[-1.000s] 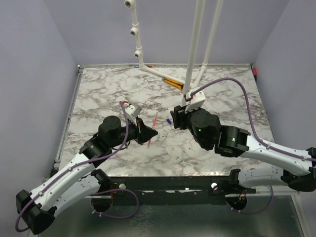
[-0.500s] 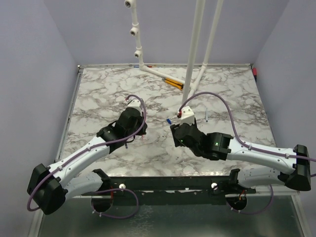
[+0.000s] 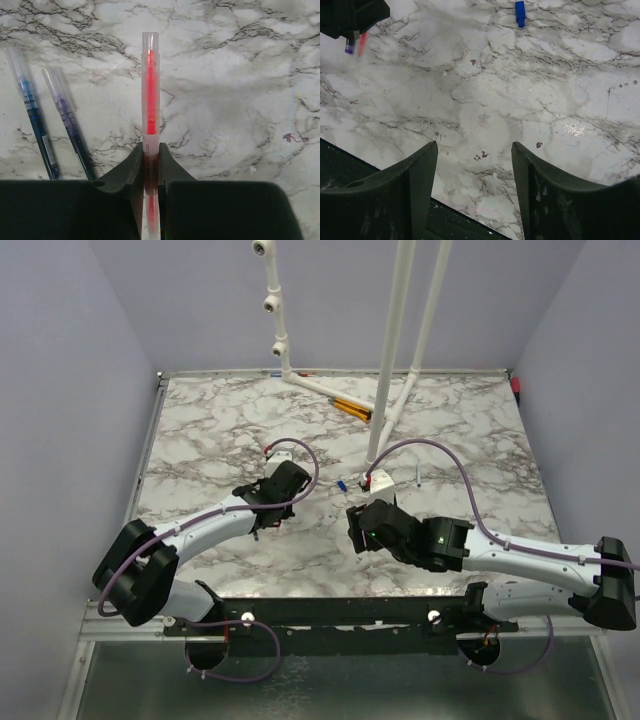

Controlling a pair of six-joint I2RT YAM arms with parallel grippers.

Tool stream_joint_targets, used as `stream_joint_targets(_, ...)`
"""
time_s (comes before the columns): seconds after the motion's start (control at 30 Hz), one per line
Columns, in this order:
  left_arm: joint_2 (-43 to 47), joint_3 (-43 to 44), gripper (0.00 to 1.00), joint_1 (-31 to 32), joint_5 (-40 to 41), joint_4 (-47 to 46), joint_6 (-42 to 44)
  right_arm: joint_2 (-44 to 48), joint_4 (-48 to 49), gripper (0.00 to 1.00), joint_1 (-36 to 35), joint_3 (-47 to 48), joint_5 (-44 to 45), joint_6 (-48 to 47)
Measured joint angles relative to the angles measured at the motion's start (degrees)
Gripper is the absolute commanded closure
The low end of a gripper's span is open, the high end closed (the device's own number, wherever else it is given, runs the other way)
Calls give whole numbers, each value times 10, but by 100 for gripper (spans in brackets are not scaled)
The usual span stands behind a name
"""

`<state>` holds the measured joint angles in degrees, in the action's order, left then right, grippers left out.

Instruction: Insert the pens into the pen caps

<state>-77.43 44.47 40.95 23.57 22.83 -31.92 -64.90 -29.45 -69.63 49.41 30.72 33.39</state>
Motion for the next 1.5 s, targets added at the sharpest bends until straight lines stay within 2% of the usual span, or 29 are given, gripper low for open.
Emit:
stream_joint_targets(0.33, -75, 0, 100, 0, 35, 2, -18, -1, 25, 34, 0, -10, -20, 7)
stream_joint_targets(0.5, -100, 0, 89, 0, 40, 1, -26, -6, 31, 32, 0, -17, -22, 7)
stream_joint_targets(0.93, -99, 0, 64, -1, 57, 1, -39, -22, 27, 31, 28, -25, -20, 7)
stream_joint_targets(1.13, -60, 1, 57, -1, 47, 3, -33, -22, 23, 31, 79, -9, -23, 2)
stream_joint_targets(1.5, 79, 50, 55, -1, -14, 34, 26, -21, 23, 31, 238, 3, -58, -31)
